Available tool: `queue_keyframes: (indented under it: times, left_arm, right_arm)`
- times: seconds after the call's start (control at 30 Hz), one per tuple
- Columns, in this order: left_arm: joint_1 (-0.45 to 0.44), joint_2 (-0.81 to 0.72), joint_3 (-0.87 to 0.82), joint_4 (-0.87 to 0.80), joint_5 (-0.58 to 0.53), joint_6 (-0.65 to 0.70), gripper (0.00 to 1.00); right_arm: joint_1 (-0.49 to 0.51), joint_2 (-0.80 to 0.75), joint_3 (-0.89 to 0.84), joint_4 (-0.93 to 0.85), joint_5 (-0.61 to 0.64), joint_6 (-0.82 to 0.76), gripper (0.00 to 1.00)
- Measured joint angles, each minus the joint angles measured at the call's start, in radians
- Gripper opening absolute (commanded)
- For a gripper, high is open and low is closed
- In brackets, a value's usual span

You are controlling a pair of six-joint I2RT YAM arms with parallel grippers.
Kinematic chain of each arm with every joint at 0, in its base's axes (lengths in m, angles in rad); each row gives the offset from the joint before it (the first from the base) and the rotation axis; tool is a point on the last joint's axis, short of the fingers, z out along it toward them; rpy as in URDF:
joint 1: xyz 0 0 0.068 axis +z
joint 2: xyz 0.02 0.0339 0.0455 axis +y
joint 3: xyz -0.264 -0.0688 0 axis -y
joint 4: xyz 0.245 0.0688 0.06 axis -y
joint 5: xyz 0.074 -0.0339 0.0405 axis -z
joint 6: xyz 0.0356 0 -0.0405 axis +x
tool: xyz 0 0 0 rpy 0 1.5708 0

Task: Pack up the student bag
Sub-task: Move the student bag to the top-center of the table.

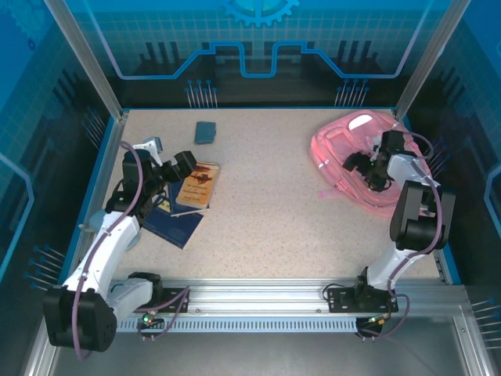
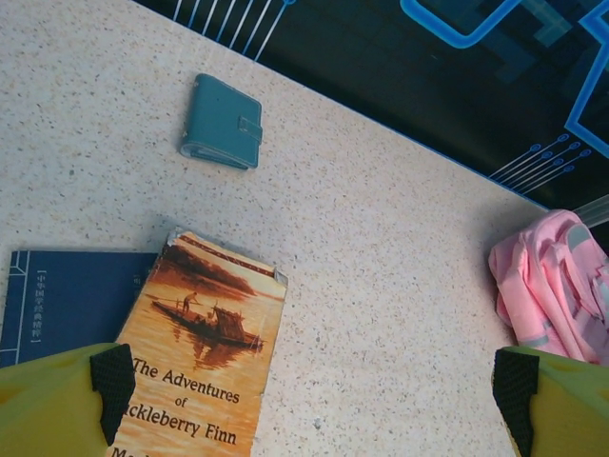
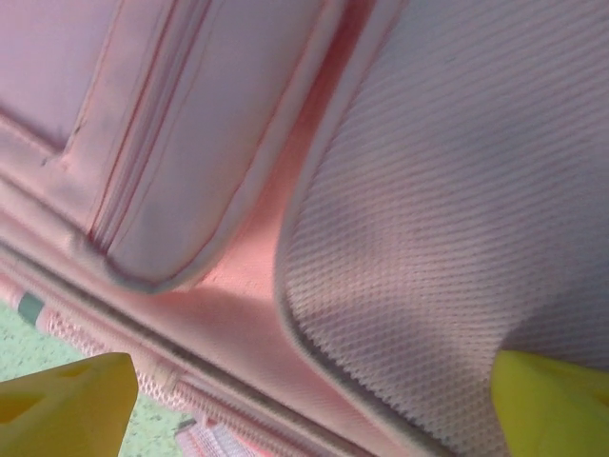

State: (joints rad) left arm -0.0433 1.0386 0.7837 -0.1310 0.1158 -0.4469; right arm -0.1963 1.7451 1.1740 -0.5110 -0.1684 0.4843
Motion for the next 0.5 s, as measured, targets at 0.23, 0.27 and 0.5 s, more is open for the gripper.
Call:
queue_keyframes:
  times: [0.23,0.27,0.5]
  left_arm:
    - [-0.013,0.027,0.0,-0.058,0.029,0.001,0.99]
    - [-0.015,0.029,0.0,-0.068,0.032,0.0,0.99]
    - [-0.06,0.056,0.0,-0.079,0.06,0.0,0.99]
  right_arm:
    - [0.378,0.015,-0.014,0.164,-0.029,0.179,0.95]
    - [0.443,0.026,-0.008,0.188,-0.04,0.209,0.94]
    - [0.668,0.109,0.192,0.108,-0.068,0.24,0.94]
